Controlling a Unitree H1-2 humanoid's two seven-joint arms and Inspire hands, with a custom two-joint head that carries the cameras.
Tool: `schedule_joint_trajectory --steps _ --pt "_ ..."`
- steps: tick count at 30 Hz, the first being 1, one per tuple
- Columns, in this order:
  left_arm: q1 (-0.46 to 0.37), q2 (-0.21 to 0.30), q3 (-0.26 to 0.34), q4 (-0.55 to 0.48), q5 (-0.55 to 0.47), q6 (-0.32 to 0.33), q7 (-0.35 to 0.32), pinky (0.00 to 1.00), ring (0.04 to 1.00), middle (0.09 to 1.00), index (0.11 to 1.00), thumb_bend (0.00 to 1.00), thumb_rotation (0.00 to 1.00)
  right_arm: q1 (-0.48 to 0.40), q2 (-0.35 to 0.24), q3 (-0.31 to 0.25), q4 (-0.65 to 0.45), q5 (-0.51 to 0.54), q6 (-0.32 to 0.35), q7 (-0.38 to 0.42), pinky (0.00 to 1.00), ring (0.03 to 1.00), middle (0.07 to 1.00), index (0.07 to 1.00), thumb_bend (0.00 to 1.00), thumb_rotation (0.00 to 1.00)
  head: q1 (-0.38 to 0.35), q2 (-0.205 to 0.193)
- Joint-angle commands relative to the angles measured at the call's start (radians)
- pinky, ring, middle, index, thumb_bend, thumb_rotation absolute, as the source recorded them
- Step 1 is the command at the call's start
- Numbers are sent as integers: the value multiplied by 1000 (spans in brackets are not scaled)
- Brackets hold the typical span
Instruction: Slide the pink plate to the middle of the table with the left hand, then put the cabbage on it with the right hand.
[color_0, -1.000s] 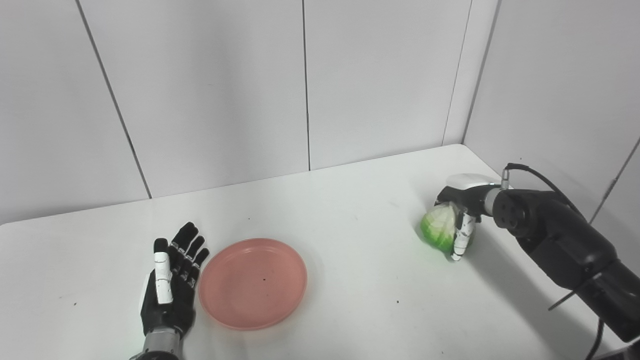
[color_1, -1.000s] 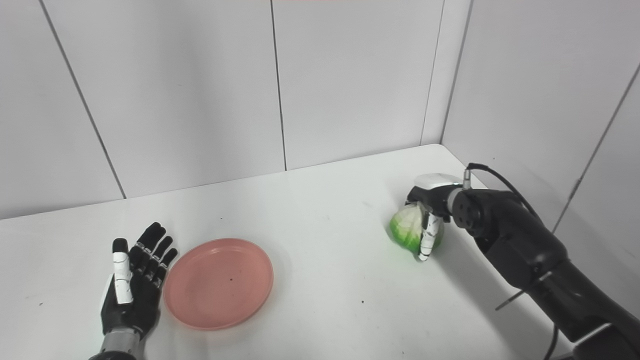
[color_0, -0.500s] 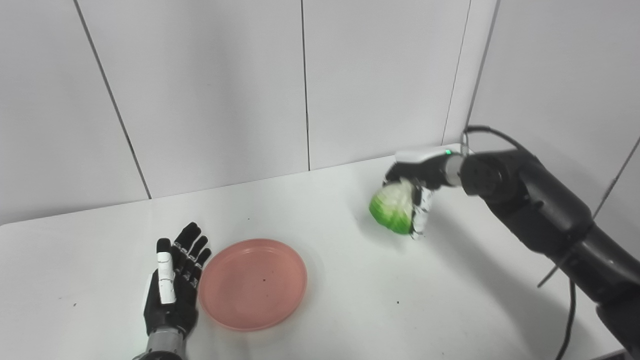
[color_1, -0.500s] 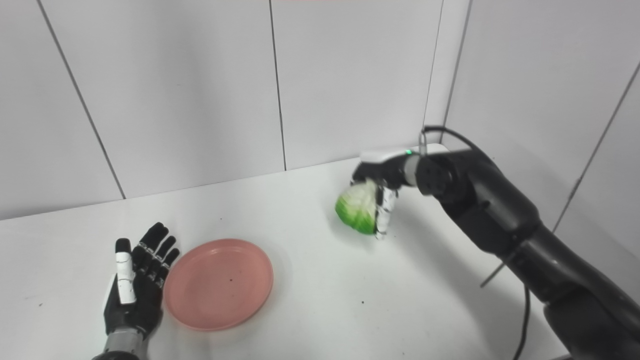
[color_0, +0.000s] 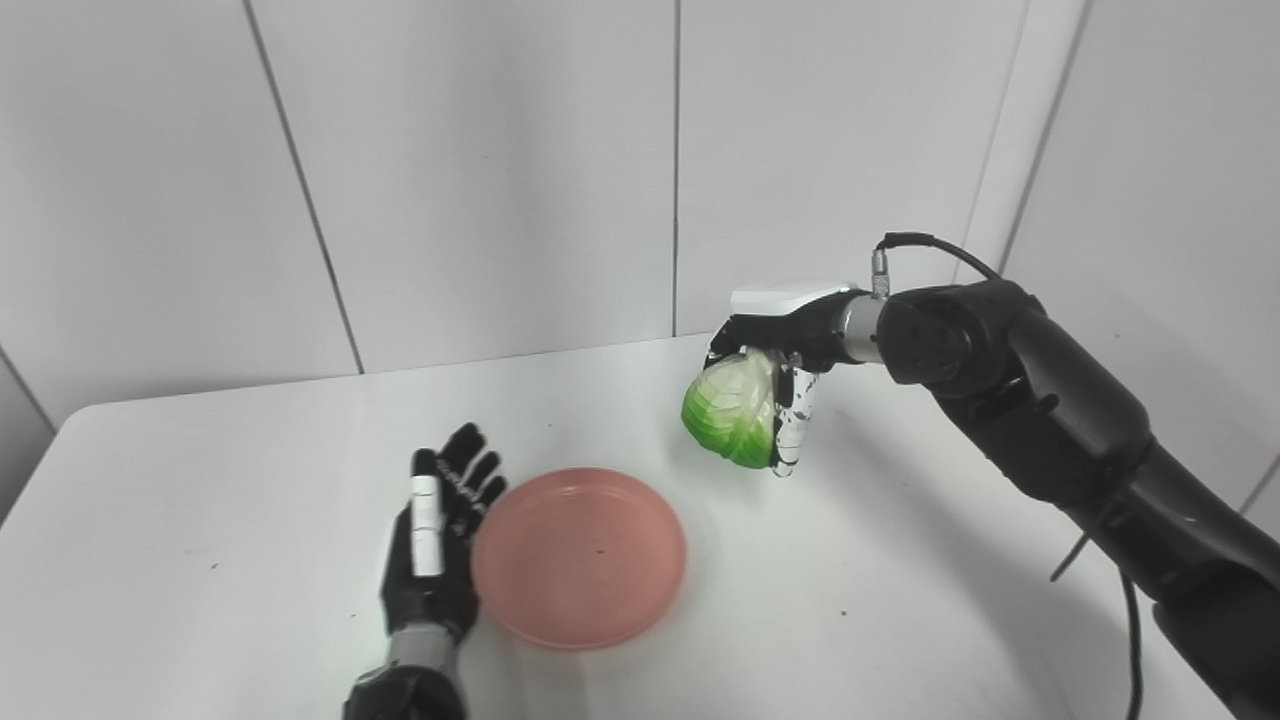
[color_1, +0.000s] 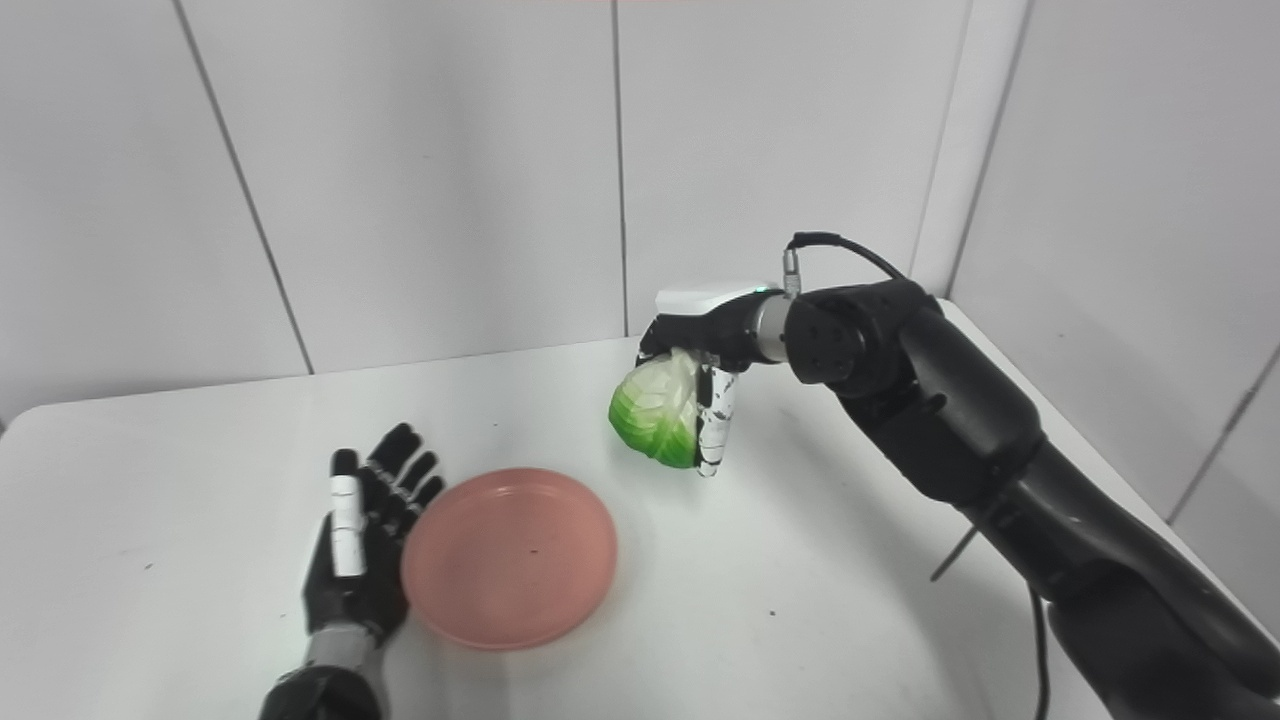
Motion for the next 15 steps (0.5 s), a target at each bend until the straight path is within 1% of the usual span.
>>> schedule_joint_trajectory --steps 1,2,5,8,11,15 --pt "7 -19 -5 2 11 -6 19 915 899 903 769 903 805 -65 22 4 -25 -27 -27 -16 348 458 695 492 507 0 23 1" --pt "7 -23 -7 4 16 -11 23 915 898 903 766 898 811 -67 35 12 -30 -33 -23 -13 349 460 710 492 507 0 33 1" --pt "7 -31 -13 10 34 -24 37 905 891 897 756 898 823 -69 66 19 -37 -35 -24 -13 350 459 717 493 508 0 62 3" --pt "3 -39 -16 19 45 -32 46 875 888 894 756 908 823 -69 94 20 -20 -29 -50 -35 359 458 693 493 507 0 93 5" --pt "0 -47 -18 27 52 -39 54 850 881 891 758 926 817 -69 120 20 -1 -28 -76 -55 332 455 701 494 507 0 111 5" --pt "-11 -64 -16 51 48 -52 61 843 882 888 752 936 801 -66 140 26 9 -26 -92 -52 318 455 719 494 506 0 154 6"
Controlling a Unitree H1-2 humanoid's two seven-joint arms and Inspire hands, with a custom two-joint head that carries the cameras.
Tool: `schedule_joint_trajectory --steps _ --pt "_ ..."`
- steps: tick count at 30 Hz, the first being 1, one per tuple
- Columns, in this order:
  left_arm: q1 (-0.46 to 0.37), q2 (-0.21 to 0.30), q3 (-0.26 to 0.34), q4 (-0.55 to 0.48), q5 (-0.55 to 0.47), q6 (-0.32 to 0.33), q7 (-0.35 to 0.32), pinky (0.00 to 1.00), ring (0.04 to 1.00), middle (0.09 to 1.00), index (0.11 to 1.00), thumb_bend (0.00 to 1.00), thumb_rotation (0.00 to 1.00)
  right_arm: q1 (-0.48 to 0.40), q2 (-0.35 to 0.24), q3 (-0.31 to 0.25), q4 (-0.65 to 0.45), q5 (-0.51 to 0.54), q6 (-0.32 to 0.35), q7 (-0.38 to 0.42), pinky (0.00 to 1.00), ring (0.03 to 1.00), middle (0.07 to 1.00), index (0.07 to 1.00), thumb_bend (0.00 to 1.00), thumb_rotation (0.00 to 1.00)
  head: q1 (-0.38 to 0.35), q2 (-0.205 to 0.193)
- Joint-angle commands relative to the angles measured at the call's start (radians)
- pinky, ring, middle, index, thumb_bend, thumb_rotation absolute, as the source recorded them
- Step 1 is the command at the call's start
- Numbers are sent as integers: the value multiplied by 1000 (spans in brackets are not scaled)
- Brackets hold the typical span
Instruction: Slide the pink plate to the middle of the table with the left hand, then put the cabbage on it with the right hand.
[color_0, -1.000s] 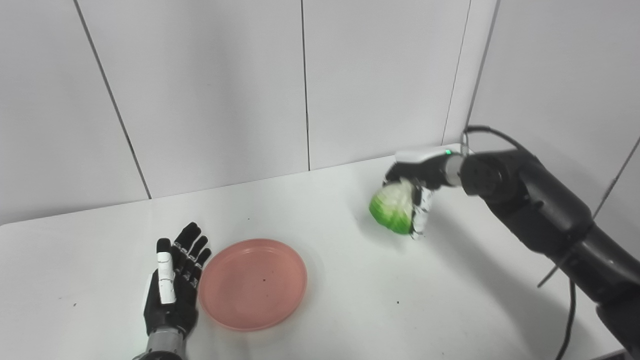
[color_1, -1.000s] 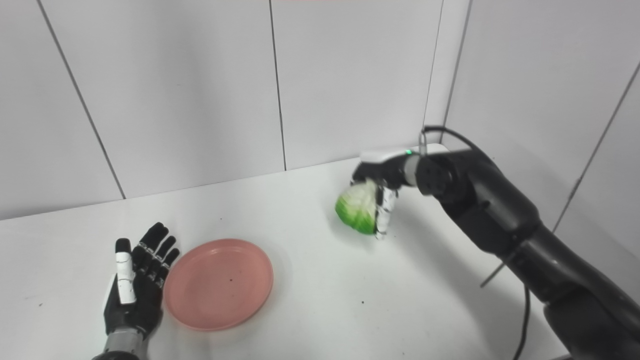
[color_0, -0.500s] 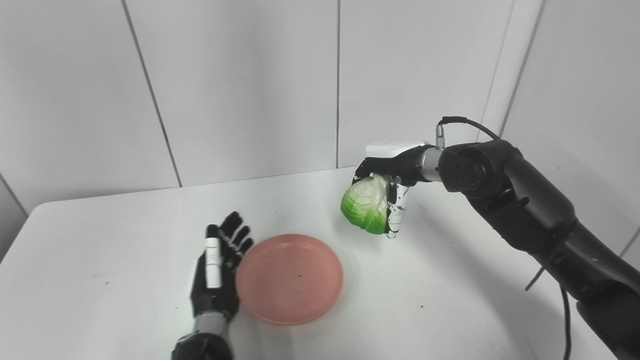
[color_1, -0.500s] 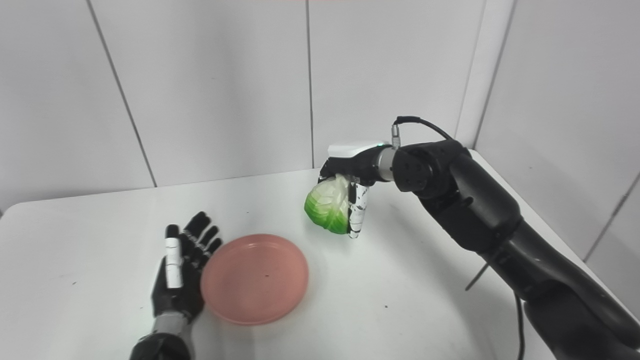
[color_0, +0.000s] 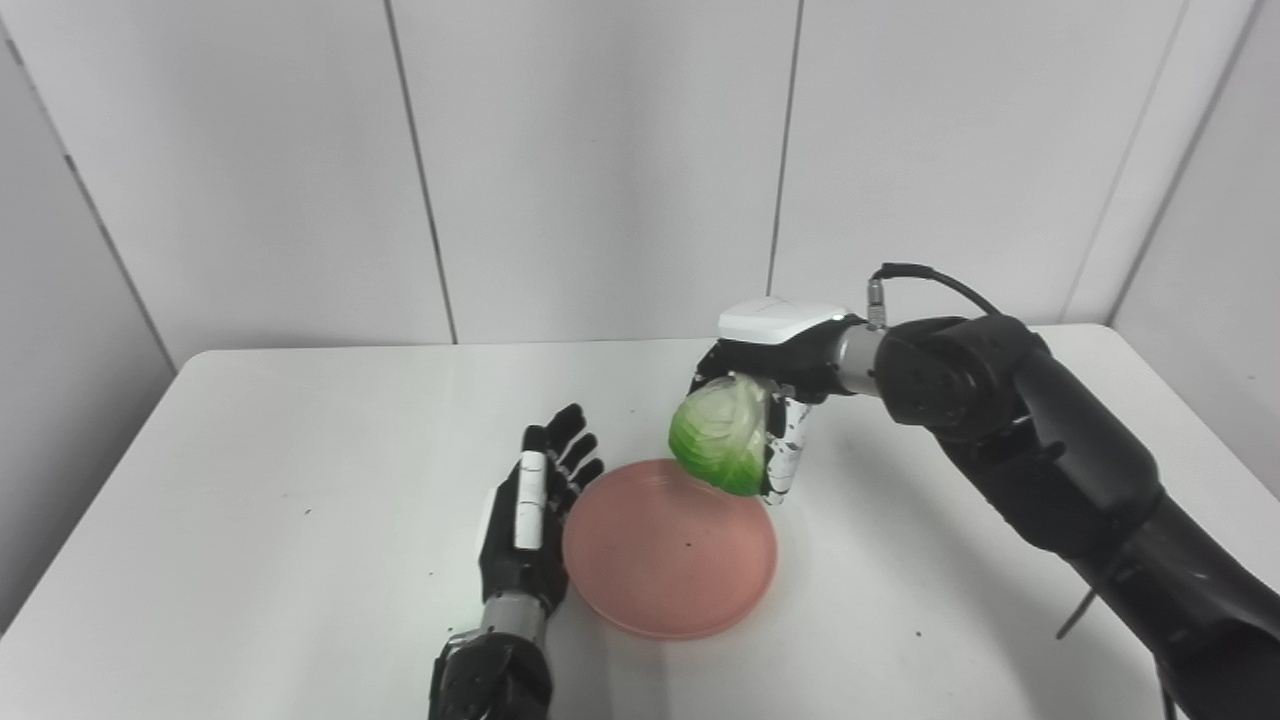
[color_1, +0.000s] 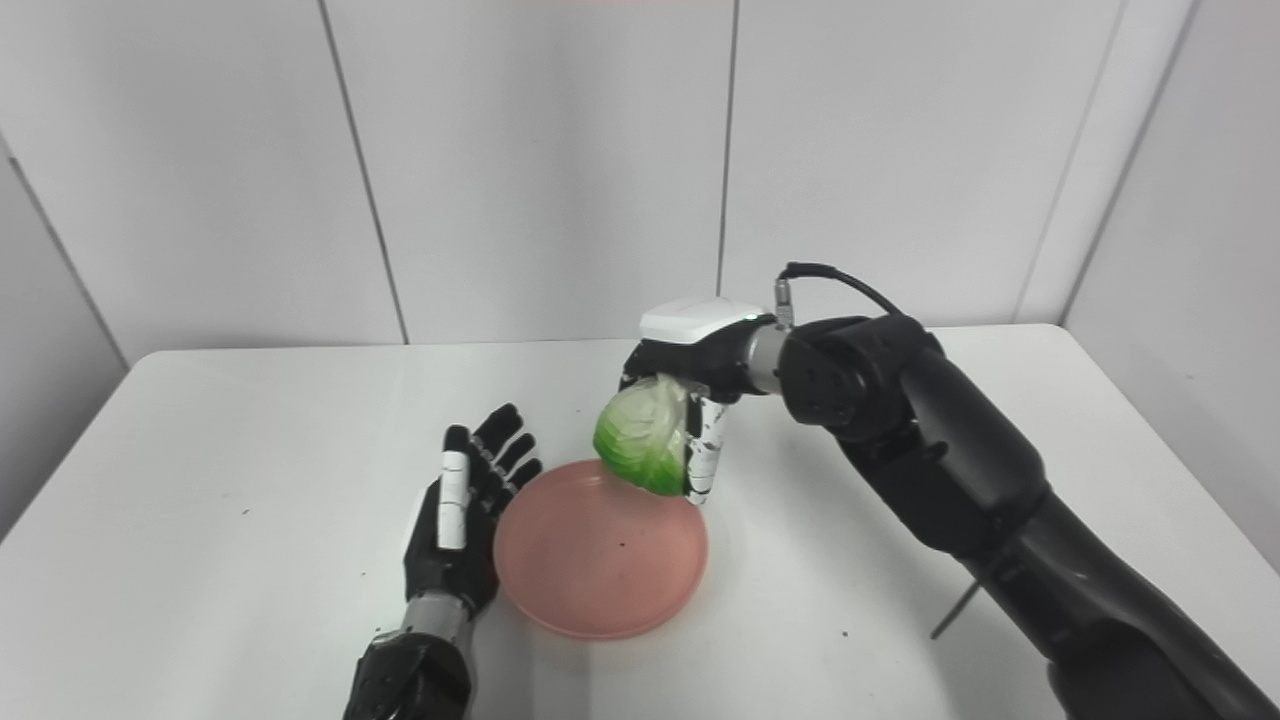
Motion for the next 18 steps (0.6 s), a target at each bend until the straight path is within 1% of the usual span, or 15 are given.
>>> schedule_joint_trajectory --steps 1,5,7,10,13,15,18 --pt "-14 -37 1 30 -2 4 24 841 881 886 748 939 795 -53 10 -10 -9 -4 -34 -29 321 456 730 494 506 0 5 2" --pt "-20 -41 -8 52 6 -18 31 856 875 881 740 940 801 -32 25 5 -6 -14 -54 -43 345 462 755 494 505 0 16 2" --pt "-22 -42 -10 60 2 -29 28 881 875 877 747 935 803 -18 40 15 2 -11 -66 -52 352 462 725 492 505 0 16 0" --pt "-20 -44 -10 61 -4 -33 28 897 874 873 748 934 800 5 62 38 12 -34 -74 -69 352 463 705 491 505 0 18 1" --pt "-18 -44 -10 58 -6 -34 30 878 873 872 731 936 795 21 78 52 17 -64 -70 -75 372 464 708 491 505 0 17 4" --pt "-16 -42 -12 52 -4 -31 32 868 872 870 723 942 796 23 83 62 22 -83 -82 -80 332 458 669 491 506 0 12 5" --pt "-15 -40 -11 47 -5 -25 33 877 873 871 729 940 798 29 92 68 32 -101 -95 -92 311 456 647 491 507 0 9 8"
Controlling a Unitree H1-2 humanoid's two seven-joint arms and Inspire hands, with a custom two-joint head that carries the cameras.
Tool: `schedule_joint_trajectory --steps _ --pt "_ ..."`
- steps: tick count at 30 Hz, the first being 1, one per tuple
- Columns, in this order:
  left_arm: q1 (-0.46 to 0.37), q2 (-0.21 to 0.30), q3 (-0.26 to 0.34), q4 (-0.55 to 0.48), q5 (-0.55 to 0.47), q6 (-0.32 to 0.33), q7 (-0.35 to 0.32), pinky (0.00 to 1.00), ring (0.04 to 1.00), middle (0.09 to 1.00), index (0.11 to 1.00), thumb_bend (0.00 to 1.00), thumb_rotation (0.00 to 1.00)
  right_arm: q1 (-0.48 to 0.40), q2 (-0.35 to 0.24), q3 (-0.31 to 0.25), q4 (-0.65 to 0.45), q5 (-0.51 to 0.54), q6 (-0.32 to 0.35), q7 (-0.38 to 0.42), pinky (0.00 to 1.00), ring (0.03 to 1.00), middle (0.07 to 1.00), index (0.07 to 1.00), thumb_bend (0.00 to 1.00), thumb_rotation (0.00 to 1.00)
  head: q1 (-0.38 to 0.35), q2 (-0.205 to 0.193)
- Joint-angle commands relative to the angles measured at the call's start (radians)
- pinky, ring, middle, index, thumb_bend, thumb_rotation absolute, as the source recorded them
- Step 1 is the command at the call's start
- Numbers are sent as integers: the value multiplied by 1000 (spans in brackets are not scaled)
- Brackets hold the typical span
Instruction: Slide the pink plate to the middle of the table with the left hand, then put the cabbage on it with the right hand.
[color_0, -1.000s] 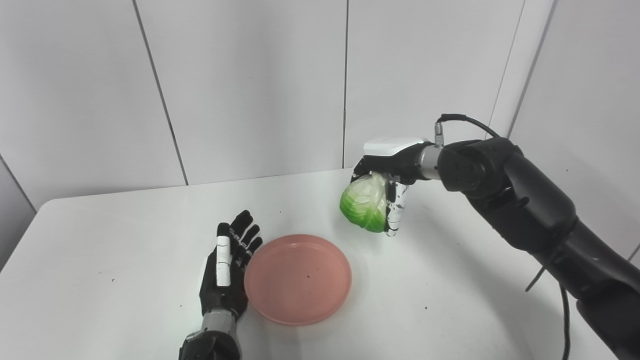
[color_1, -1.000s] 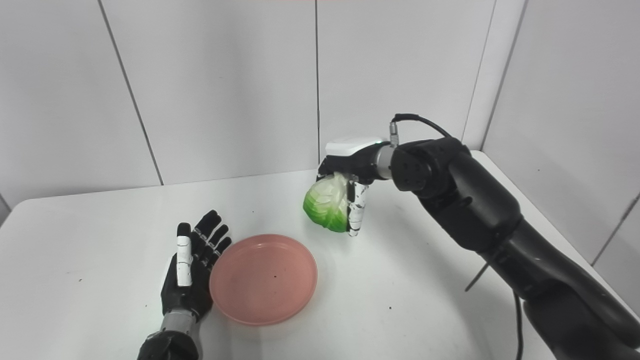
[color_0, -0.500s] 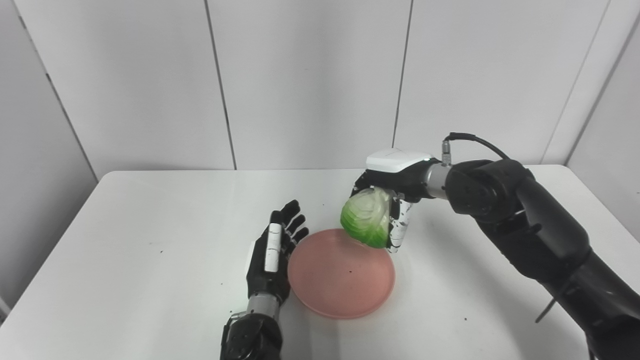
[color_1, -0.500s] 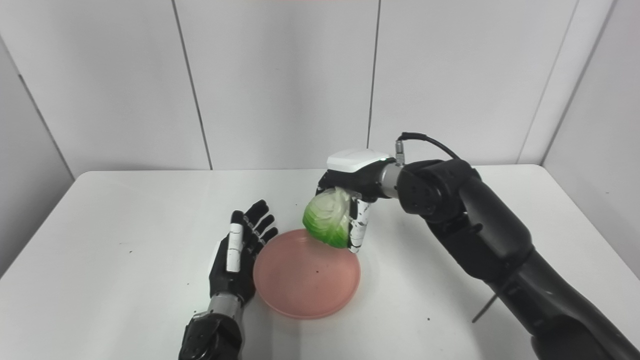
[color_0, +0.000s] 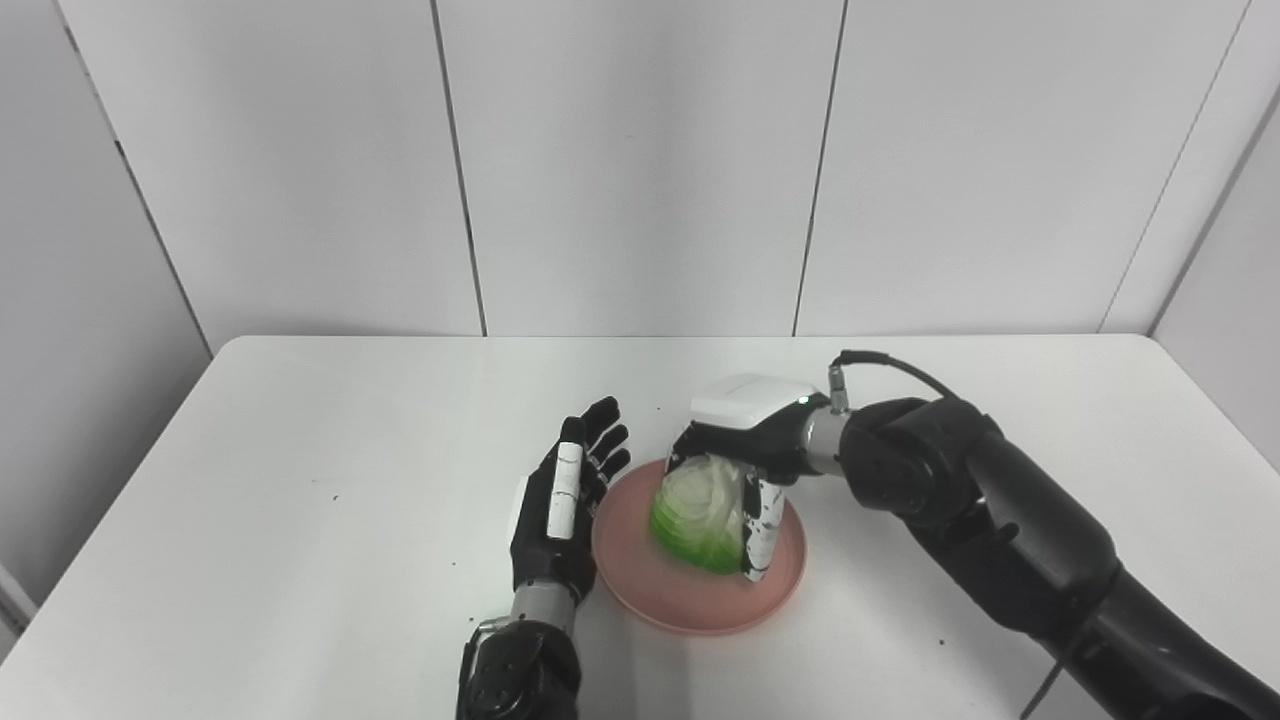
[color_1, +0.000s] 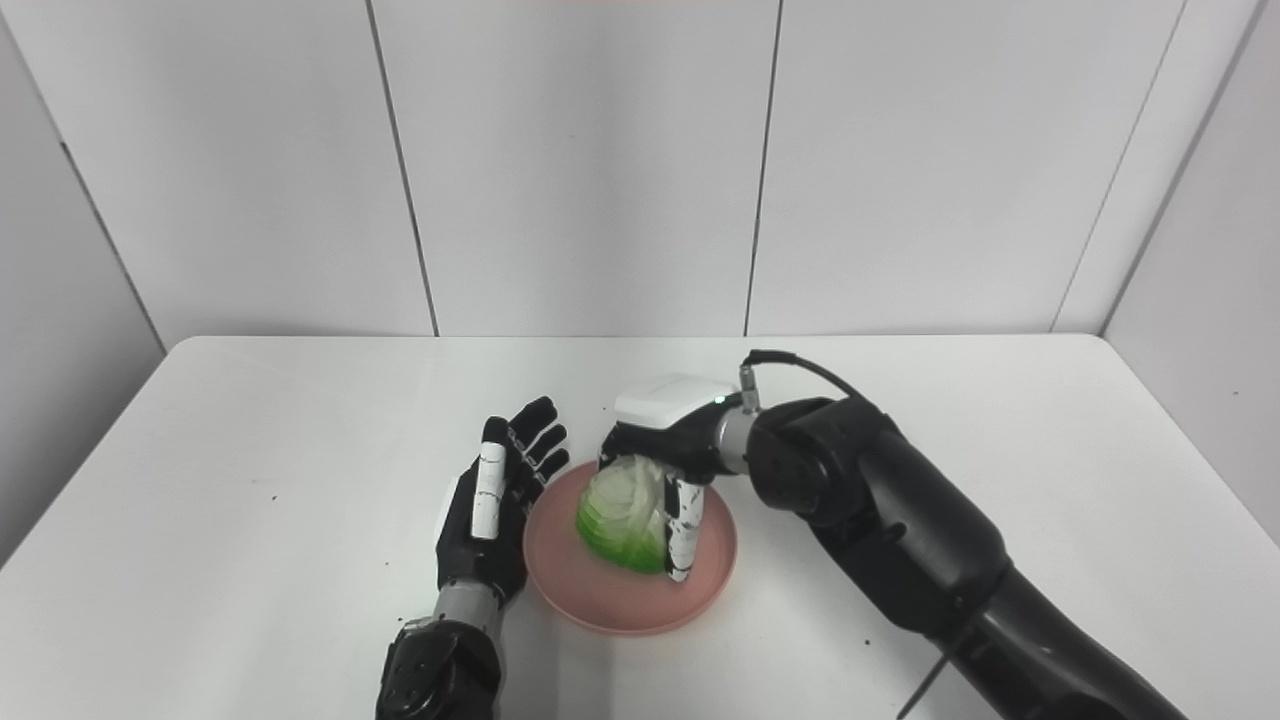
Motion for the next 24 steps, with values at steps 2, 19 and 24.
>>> schedule_joint_trajectory --steps 2,19,24 --pt "4 -37 -1 4 -7 20 16 890 880 877 736 935 797 -48 5 -10 -7 -29 -35 -44 289 455 625 491 507 0 -1 1" --pt "7 -30 -5 6 -5 27 14 902 893 890 761 936 800 -34 9 -5 38 -37 -118 -100 495 678 787 728 979 361 -15 2" --pt "8 -31 -6 3 -7 30 12 932 889 892 758 930 801 -54 -11 -3 30 -15 -118 -50 801 909 914 799 1000 422 -13 1"
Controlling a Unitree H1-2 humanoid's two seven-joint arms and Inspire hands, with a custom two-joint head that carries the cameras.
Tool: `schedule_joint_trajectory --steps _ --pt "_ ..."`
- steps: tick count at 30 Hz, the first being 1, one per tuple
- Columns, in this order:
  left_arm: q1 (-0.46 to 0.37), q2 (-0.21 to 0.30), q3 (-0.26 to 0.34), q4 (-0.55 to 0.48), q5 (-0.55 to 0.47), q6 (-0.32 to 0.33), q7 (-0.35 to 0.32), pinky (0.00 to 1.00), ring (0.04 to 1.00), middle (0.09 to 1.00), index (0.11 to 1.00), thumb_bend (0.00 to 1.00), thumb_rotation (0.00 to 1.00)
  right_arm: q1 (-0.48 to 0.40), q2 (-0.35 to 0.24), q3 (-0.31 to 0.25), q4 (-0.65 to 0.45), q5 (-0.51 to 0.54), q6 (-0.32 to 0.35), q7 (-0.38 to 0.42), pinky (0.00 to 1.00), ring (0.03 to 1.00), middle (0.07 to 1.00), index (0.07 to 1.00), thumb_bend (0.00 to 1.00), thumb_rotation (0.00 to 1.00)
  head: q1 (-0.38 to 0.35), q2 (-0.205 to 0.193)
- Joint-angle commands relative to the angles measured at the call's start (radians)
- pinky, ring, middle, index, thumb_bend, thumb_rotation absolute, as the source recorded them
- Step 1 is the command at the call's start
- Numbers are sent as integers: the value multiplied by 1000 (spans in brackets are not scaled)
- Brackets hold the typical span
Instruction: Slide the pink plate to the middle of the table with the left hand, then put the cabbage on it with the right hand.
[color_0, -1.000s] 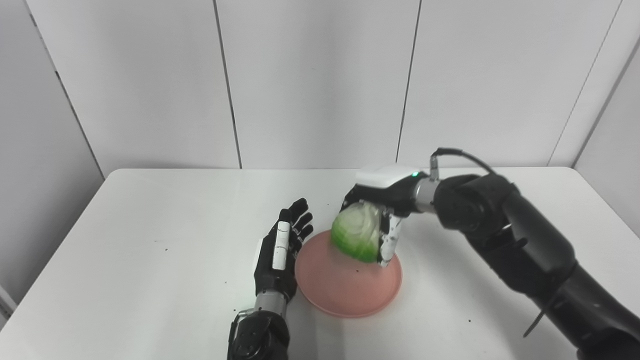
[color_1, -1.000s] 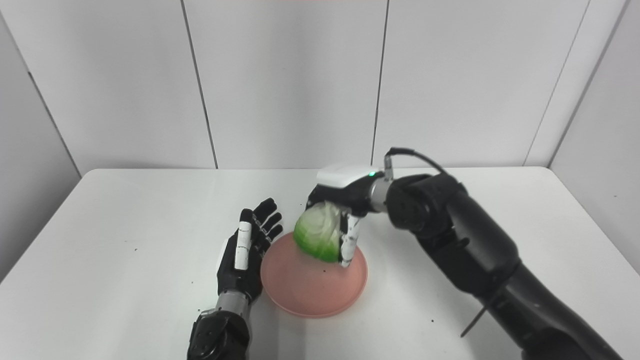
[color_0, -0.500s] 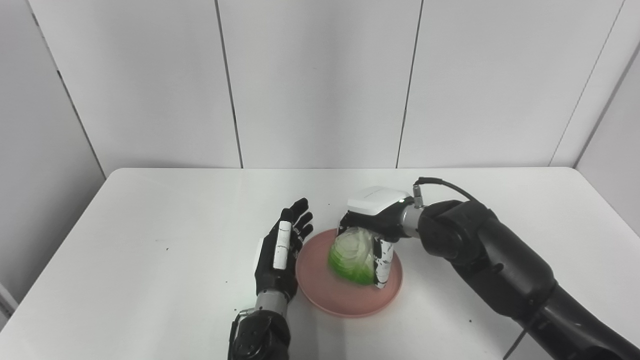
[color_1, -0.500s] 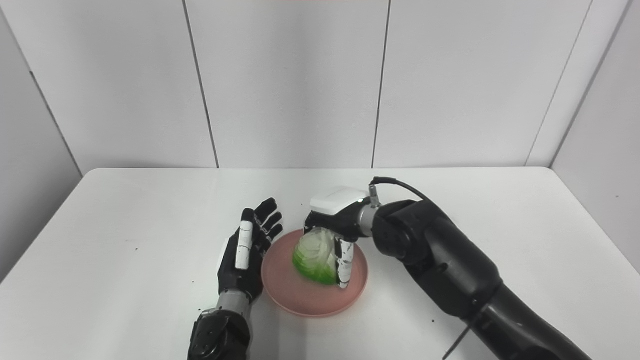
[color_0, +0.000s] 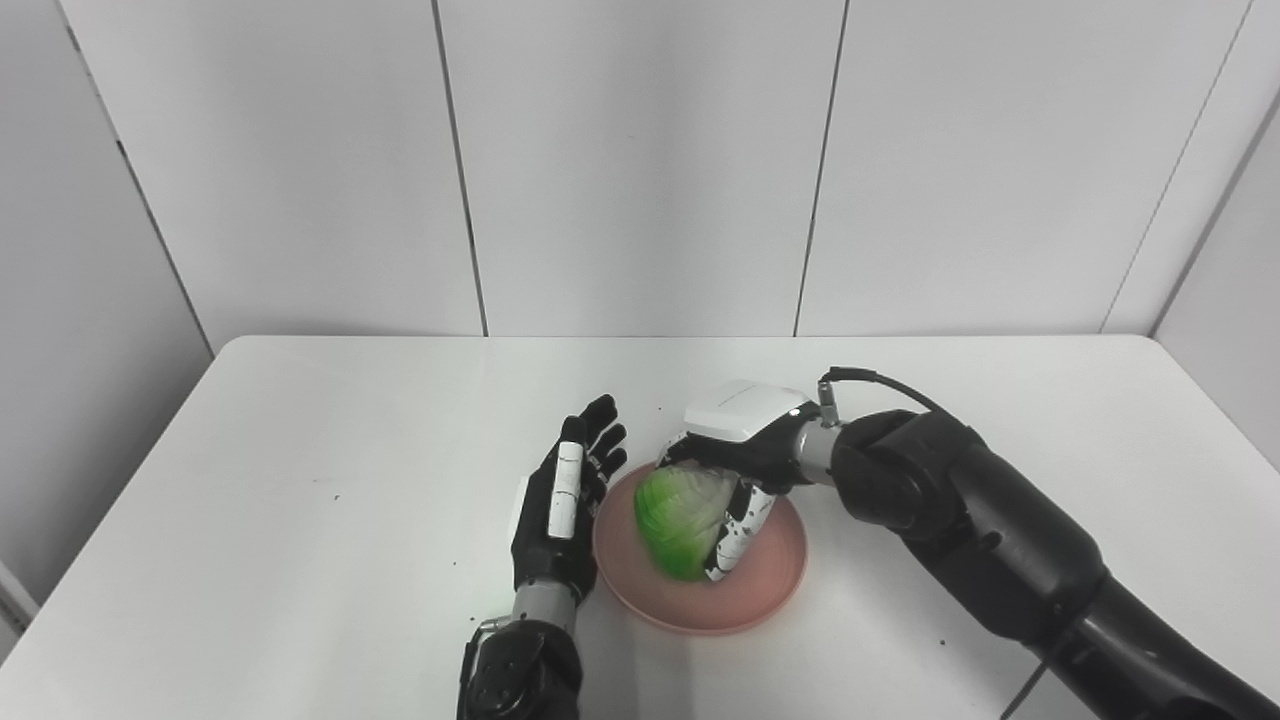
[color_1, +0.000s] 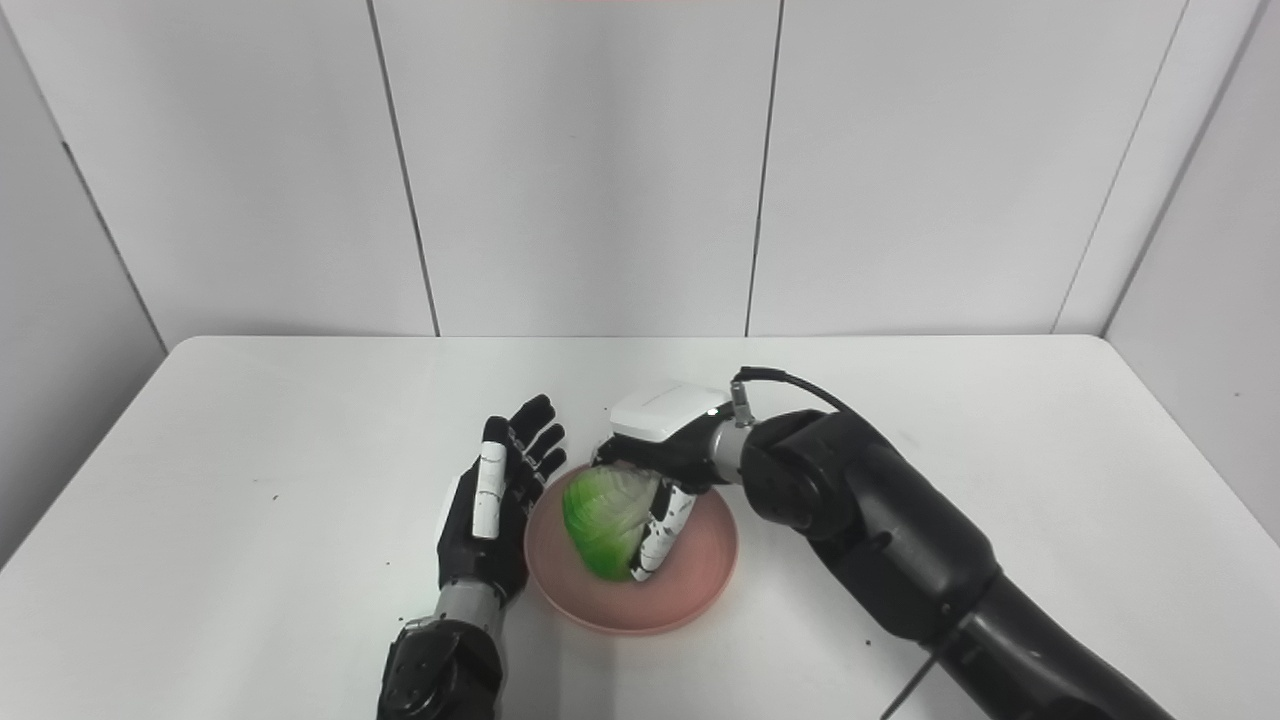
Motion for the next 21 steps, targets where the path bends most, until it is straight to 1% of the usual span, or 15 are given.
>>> schedule_joint_trajectory --steps 1,2,3,5,7,9,11,15,17,19,20,21 --pt "9 -31 -5 4 -5 27 8 935 889 893 757 929 802 -61 -19 -21 -30 8 -31 12 862 942 928 807 1000 429 1 0" --pt "9 -30 -5 4 -3 27 9 938 889 891 756 930 804 -64 -25 -23 -33 11 -36 17 933 973 942 813 1000 444 2 1" --pt "9 -30 -5 5 -3 26 10 942 890 889 756 931 804 -68 -32 -27 -38 16 -41 22 966 987 950 817 1000 456 2 1" --pt "10 -28 -4 5 -2 26 12 946 893 886 753 930 803 -73 -47 -49 -57 37 -41 29 995 996 962 825 1000 470 2 2" --pt "12 -26 -5 4 2 24 13 920 888 883 751 918 810 -74 -61 -83 -90 67 -23 39 1000 996 960 824 1000 440 3 3" --pt "12 -23 -4 0 3 25 15 906 885 880 752 914 812 -76 -79 -116 -126 91 -11 54 1000 999 963 826 1000 433 1 5" --pt "11 -19 -1 -2 2 27 15 878 882 876 755 915 813 -78 -91 -137 -152 97 -5 66 1000 1000 978 840 1000 449 -2 5" --pt "9 -6 5 -13 -1 33 11 888 879 880 741 928 807 -63 -130 -197 -235 120 18 85 1000 992 968 840 1000 451 -11 4" --pt "9 0 7 -20 1 35 11 886 879 881 736 928 811 -46 -135 -234 -252 155 30 79 1000 989 963 840 1000 457 -12 4" --pt "9 5 11 -29 -1 41 9 889 884 883 736 934 812 -18 -134 -280 -258 202 29 52 993 978 955 836 1000 466 -14 3" --pt "9 6 15 -36 -5 45 8 888 887 885 737 933 812 4 -125 -314 -257 241 29 29 955 968 949 835 1000 475 -15 3" --pt "10 7 19 -43 -8 50 7 881 889 887 737 929 808 23 -116 -343 -253 276 24 8 881 953 937 831 1000 490 -17 3"
